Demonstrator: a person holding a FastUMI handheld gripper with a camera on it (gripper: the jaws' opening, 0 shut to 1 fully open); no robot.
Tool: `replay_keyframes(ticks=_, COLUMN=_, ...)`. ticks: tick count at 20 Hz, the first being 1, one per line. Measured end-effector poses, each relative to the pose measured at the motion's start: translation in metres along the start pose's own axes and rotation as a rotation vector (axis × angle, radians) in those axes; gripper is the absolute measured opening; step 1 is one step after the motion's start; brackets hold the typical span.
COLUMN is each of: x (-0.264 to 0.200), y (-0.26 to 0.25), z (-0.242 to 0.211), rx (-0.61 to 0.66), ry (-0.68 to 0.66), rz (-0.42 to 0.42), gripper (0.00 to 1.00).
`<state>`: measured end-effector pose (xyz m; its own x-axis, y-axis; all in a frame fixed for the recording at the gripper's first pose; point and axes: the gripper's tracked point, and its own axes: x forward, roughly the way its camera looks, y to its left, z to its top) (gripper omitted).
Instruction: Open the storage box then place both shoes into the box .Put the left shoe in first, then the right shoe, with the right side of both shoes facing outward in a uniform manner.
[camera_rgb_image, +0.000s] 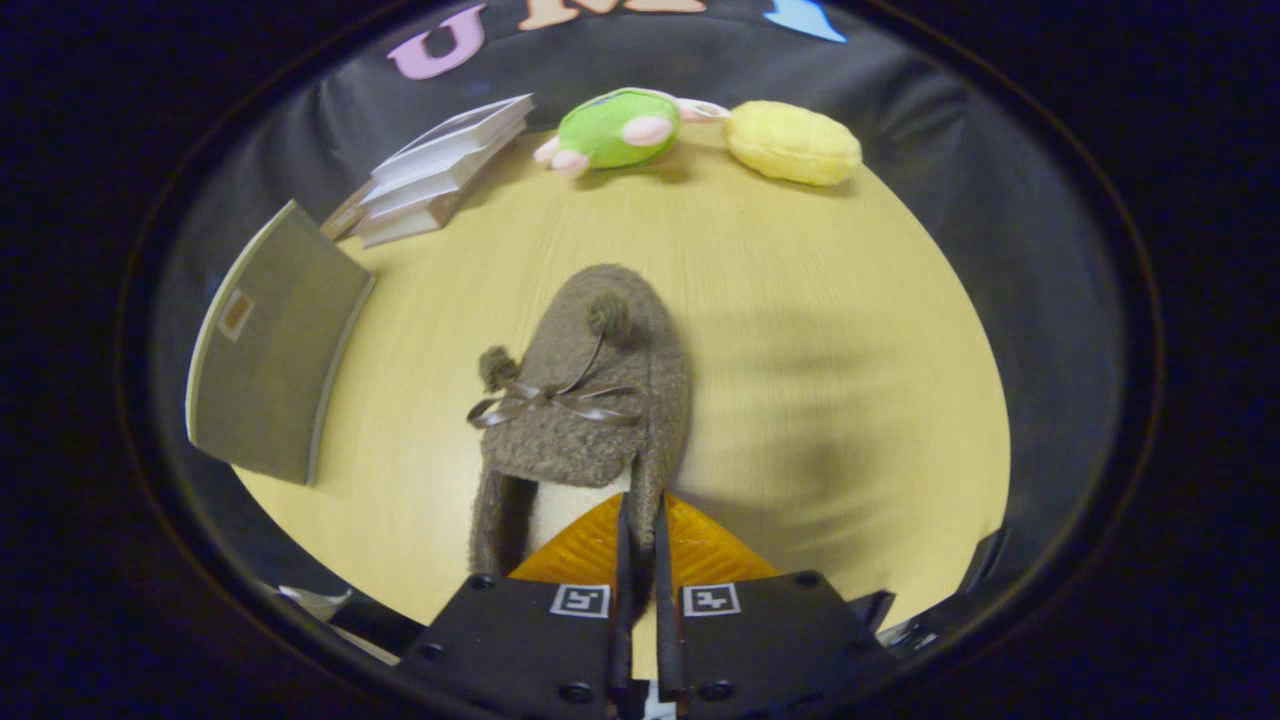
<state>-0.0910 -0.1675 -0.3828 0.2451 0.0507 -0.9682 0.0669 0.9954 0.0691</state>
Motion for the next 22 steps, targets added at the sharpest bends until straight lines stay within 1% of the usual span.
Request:
replay_keyframes(ticks=2, x=-0.002, y=-0.002, z=0.000, rx=0.061, ry=-0.008, rz=-0.003, gripper=0.13)
replay_keyframes(ticks=3, x=-0.005, y=-0.002, z=0.004, rx=0.095, ry=-0.017, rz=0.001, gripper=0.04)
replay_keyframes(ticks=7, x=-0.013, y=0.014, z=-0.001, rx=0.184, ry=0.000, rz=0.047, gripper=0.04)
replay_keyframes(ticks=10, x=-0.028, y=0.031, z=0.006, rx=0.254, ry=-0.009, rz=0.093, gripper=0.03)
replay_keyframes(ticks=12, x=-0.042, y=0.047, z=0.015, rx=0.276, ry=-0.026, rz=0.122, gripper=0.03)
replay_keyframes(ticks=18, x=-0.079, y=0.099, z=0.045, rx=0.276, ry=-0.090, rz=0.180, gripper=0.03)
replay_keyframes(ticks=22, x=-0.106, y=0.139, z=0.067, rx=0.243, ry=-0.134, rz=0.212, gripper=0.04)
